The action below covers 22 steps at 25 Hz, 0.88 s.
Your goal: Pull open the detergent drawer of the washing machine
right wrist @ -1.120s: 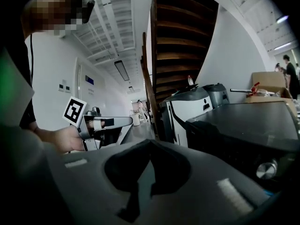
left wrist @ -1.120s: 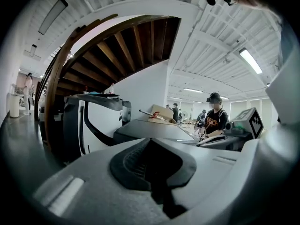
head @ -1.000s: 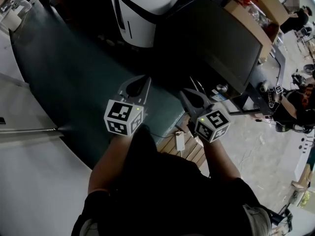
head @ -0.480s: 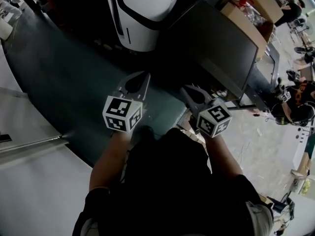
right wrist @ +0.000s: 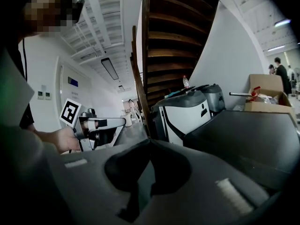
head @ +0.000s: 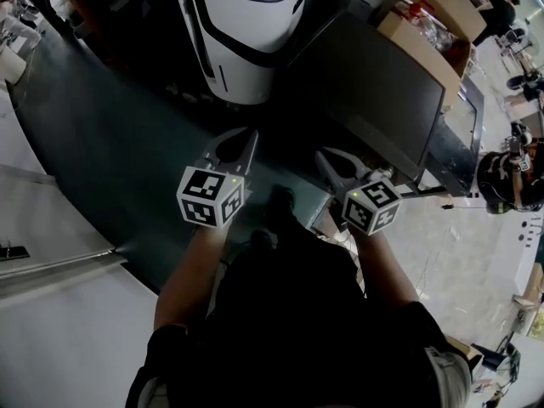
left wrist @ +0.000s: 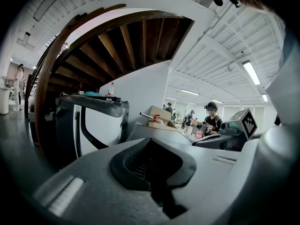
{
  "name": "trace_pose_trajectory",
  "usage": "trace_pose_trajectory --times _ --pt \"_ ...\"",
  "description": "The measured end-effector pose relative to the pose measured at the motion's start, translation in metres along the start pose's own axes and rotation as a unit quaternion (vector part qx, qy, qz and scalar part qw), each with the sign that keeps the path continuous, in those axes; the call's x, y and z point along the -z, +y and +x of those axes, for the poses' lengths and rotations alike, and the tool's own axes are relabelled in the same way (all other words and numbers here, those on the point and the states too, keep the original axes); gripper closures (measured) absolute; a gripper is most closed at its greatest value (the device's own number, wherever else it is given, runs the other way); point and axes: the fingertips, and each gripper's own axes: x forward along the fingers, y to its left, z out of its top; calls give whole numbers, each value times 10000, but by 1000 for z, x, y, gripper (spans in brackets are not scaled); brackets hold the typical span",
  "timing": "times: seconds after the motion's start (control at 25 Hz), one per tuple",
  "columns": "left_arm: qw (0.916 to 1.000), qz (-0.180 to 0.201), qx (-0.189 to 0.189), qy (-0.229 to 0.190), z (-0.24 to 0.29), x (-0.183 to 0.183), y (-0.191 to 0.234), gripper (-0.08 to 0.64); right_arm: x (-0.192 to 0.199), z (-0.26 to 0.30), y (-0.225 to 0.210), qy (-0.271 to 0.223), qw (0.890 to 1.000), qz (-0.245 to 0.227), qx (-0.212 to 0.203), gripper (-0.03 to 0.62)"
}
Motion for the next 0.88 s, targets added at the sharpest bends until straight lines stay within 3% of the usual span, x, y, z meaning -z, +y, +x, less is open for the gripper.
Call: trace_pose_trajectory --times 0.4,0.88 --pt "9995 230 -9 233 70 -22 26 549 -31 39 -75 -276 9992 273 119 589" --pt "9978 445 4 491 164 -45 52 549 -63 88 -162 -213 9990 398 59 589"
